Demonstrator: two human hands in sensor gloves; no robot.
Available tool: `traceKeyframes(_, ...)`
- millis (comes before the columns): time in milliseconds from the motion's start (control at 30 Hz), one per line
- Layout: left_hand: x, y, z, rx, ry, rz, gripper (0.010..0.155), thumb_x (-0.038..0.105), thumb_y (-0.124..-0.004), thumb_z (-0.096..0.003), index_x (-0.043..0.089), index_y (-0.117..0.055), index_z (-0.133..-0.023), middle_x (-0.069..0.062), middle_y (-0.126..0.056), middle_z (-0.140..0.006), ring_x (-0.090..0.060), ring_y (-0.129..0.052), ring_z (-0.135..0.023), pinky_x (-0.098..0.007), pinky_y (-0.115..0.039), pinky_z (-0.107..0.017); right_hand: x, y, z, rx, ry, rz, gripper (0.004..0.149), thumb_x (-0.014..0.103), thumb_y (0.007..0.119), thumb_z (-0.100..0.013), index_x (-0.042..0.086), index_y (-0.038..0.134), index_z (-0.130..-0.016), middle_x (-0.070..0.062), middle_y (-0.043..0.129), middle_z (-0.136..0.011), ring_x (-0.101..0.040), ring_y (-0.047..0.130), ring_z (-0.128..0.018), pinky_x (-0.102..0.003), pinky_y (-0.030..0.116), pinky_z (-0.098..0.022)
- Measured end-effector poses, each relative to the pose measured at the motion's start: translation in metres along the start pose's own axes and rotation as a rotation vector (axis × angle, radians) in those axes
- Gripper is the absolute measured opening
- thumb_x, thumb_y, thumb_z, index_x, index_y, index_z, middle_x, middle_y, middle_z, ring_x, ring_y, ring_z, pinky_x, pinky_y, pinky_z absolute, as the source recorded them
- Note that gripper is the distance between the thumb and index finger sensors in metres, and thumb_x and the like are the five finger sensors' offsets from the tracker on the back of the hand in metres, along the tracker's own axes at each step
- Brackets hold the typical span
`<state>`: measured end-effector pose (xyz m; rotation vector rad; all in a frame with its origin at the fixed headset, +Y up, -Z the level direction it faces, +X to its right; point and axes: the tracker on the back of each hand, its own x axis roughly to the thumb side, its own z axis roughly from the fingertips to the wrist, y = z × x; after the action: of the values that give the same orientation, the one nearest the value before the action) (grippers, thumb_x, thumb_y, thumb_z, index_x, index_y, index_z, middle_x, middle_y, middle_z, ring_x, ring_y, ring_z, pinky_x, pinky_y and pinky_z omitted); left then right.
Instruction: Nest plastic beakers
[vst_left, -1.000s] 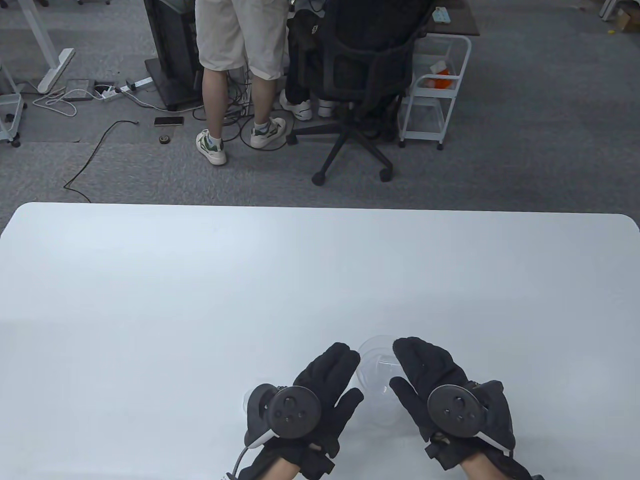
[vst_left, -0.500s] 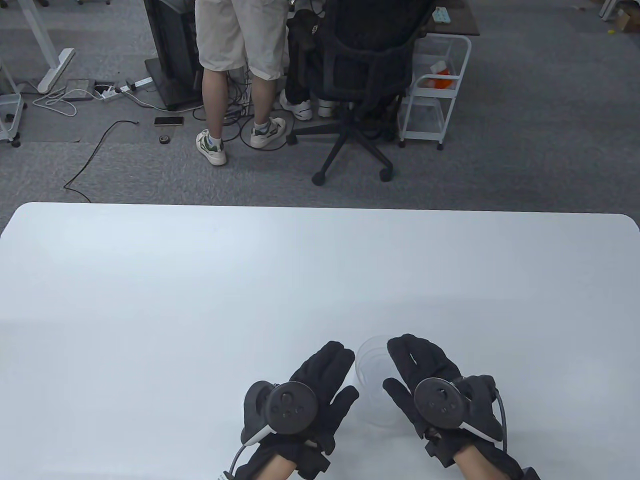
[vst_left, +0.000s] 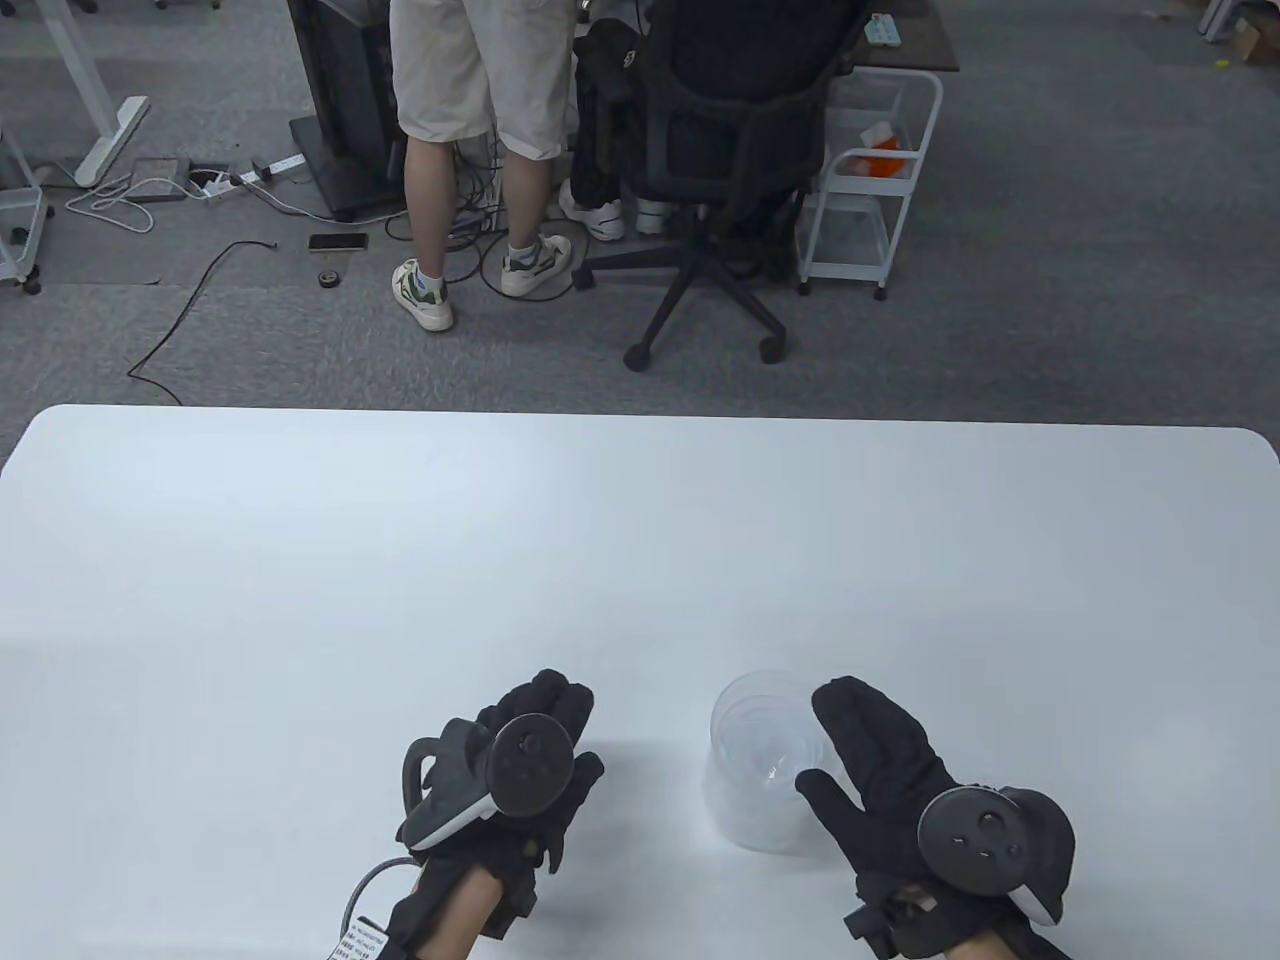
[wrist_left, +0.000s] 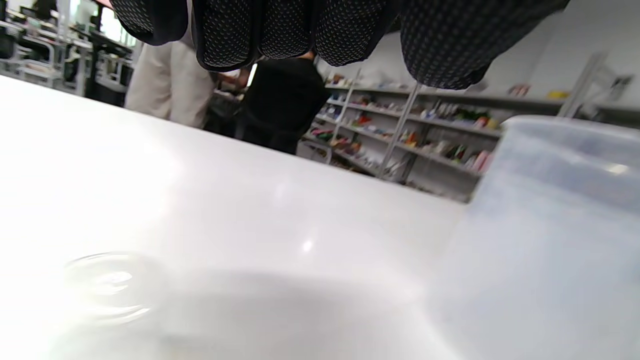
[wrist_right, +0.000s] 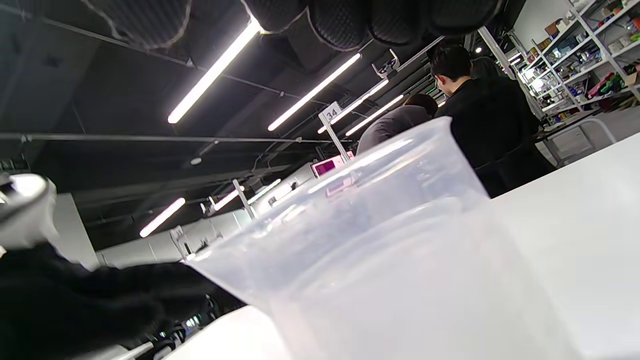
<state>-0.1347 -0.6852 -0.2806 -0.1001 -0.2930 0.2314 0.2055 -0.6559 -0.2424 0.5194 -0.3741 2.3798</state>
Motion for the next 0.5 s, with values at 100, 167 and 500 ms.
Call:
traceKeyframes(100,-0.010,-0.011,-0.002,-0.056,0.035,-0.035,0.066,0.047,-0.071,-0.0469,0.018,-0.055,-0.105,-0.014,-0.048,-0.112,-0.047,-0.063,-0.101,-0.059,-0.059,-0.070,-0.001,-0.001,0.005,-0.019,-0.003,-0.049,0.069,0.052,0.070,-0.050,0.013,0.048,-0.103,-0.018,0.052,-0.112,-0.047,0.057,-0.098,-0.057,0.057,-0.067)
traceKeyframes(167,-0.015,-0.020,-0.003,-0.097,0.059,-0.062,0.066,0.047,-0.071,-0.0465,0.019,-0.055,-0.104,-0.014,-0.048,-0.112,-0.046,-0.063,-0.101,-0.059,-0.060,-0.070,-0.001,0.000,0.007,-0.023,-0.003,-0.070,0.069,0.052,0.070,-0.050,0.013,0.048,-0.103,-0.019,0.052,-0.112,-0.047,0.057,-0.098,-0.057,0.057,-0.067)
traceKeyframes(500,-0.021,-0.056,-0.008,-0.217,0.088,-0.177,0.067,0.046,-0.071,-0.0463,0.020,-0.050,-0.105,-0.013,-0.043,-0.113,-0.045,-0.060,-0.102,-0.057,-0.059,-0.071,-0.004,0.002,0.011,-0.036,0.001,-0.112,0.069,0.052,0.070,-0.051,0.013,0.048,-0.103,-0.019,0.052,-0.111,-0.047,0.057,-0.098,-0.057,0.057,-0.067)
